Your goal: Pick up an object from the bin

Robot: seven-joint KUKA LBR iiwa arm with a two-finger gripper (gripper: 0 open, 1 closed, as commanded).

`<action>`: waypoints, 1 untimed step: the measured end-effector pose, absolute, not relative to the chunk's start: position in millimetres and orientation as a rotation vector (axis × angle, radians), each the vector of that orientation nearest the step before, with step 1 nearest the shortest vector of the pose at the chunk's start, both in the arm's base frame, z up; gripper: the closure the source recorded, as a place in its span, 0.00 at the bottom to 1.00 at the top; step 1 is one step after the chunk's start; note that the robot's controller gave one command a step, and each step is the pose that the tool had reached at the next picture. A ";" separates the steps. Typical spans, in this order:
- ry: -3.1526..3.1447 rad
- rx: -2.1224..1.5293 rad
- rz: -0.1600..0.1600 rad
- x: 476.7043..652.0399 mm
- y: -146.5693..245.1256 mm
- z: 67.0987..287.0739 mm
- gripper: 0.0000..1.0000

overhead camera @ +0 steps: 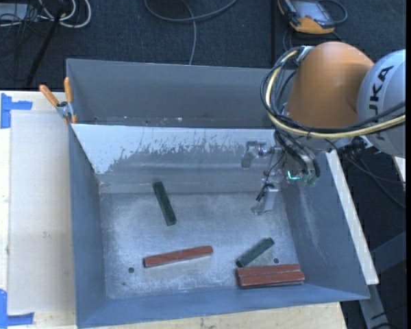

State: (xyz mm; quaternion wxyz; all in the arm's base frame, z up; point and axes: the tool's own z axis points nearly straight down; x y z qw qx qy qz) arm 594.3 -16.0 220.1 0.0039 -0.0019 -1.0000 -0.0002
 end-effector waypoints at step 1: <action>-3.095 0.489 -0.003 509.1 11.9 111.7 0.00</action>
Offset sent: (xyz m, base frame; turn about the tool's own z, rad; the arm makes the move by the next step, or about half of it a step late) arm -0.0828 0.0273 -0.1052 -0.3181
